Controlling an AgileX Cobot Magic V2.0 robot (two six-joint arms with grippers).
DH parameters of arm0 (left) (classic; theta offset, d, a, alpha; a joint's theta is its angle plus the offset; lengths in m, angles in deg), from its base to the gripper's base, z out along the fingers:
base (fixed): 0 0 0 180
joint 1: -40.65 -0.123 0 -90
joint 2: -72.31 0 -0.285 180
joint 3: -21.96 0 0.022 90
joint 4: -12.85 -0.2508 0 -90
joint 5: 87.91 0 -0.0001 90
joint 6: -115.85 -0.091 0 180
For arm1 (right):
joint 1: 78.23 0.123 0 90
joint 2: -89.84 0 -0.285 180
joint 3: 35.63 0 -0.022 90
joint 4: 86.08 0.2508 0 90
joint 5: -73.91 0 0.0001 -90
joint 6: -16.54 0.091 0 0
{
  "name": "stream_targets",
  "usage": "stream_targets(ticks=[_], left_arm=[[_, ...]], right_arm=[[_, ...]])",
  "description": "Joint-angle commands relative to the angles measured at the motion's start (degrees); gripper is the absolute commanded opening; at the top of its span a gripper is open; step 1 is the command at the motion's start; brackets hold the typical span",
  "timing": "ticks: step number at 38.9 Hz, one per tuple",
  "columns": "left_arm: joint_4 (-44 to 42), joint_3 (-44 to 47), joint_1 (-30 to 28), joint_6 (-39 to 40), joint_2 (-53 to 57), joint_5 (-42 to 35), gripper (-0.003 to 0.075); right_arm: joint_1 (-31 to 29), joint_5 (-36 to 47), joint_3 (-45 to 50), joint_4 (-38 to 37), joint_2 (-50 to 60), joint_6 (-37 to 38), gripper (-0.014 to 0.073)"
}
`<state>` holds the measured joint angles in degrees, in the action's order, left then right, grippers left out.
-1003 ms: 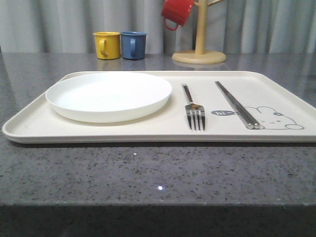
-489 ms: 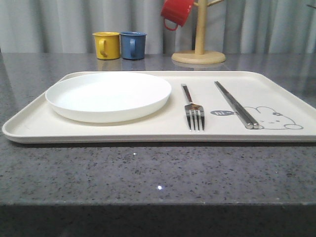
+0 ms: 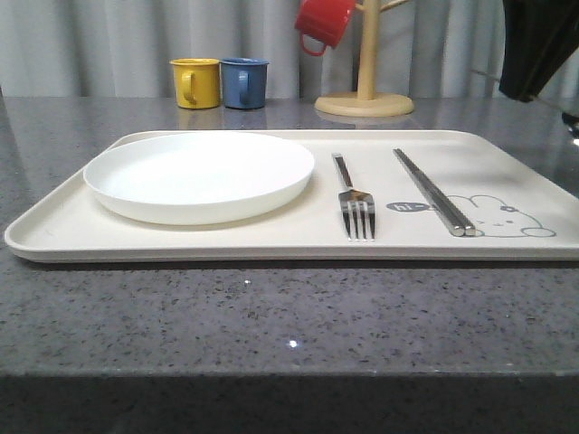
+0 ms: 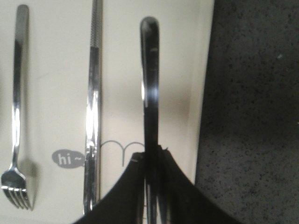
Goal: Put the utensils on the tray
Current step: 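Lower the spoon with the right gripper onto the tray beside the chopsticks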
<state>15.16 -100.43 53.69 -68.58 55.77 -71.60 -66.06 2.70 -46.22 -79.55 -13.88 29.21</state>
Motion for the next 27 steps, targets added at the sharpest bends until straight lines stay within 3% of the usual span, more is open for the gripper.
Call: stream_targets(ticks=[1,21,27], left_arm=[[0.60,-1.43,-0.05,0.16,-0.59,-4.93,-0.0018],[0.60,-1.43,-0.05,0.16,-0.59,-4.93,-0.0018],[0.60,-1.43,-0.05,0.16,-0.59,-4.93,-0.0018]], right_arm=[[0.04,-0.03,-1.18,-0.01,-0.20,0.86,0.0033],[0.04,3.22,-1.23,0.06,-5.91,2.00,0.0038],[0.04,3.26,-1.23,0.06,-5.91,2.00,0.0132]])
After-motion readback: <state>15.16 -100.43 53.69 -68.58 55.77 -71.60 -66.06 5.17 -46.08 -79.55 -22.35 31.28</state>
